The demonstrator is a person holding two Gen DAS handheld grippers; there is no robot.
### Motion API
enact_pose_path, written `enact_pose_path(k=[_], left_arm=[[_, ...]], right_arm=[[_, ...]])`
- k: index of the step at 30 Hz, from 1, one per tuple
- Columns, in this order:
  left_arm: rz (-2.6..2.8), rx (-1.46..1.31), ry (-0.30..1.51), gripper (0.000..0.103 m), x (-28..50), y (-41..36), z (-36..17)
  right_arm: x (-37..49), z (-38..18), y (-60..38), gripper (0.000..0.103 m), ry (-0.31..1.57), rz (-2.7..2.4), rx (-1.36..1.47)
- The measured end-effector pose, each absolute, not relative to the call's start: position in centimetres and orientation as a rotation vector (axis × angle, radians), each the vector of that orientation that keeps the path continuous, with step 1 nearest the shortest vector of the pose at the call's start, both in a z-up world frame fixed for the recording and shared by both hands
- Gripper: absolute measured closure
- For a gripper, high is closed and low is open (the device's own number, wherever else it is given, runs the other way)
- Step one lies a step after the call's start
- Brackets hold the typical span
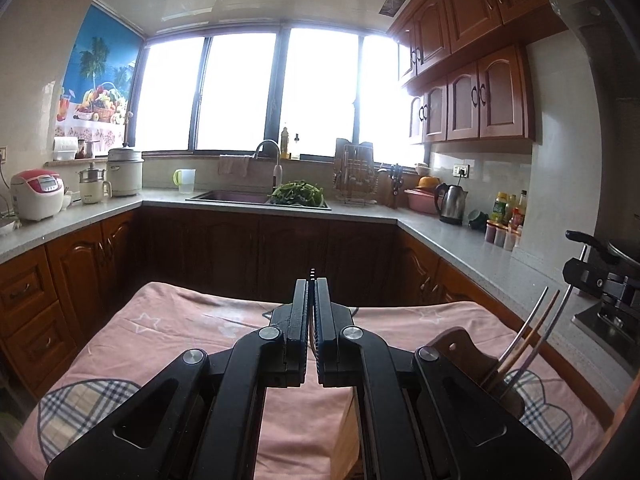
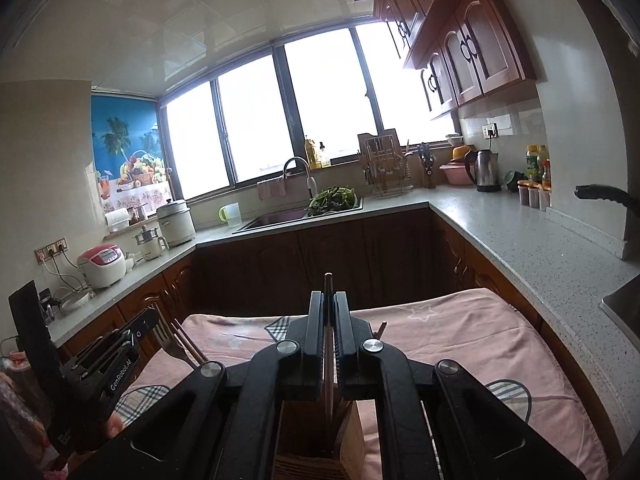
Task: Organize utensils
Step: 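Lower both chopsticks into the holder and open both tools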
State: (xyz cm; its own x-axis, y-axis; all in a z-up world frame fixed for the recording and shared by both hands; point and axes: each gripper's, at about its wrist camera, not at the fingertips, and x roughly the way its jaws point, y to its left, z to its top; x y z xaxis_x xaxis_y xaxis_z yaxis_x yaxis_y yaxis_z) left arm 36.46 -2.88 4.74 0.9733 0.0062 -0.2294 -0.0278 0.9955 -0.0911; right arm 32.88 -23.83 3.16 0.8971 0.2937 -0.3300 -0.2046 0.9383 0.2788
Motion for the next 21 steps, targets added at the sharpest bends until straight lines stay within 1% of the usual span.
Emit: enact_pose_path(k=[7, 21], left_arm=[[-0.002, -0.080, 0.279, 0.101, 37.0, -3.7, 2.9], [-0.052, -0.070, 0.340, 0.101, 37.7, -4.5, 2.9]], right_arm=[[33.4, 0.4, -23.4, 0.099, 0.430, 0.265, 0.247], [33.6, 0.2, -23.9, 0.098, 0.431, 0.257, 0.265]])
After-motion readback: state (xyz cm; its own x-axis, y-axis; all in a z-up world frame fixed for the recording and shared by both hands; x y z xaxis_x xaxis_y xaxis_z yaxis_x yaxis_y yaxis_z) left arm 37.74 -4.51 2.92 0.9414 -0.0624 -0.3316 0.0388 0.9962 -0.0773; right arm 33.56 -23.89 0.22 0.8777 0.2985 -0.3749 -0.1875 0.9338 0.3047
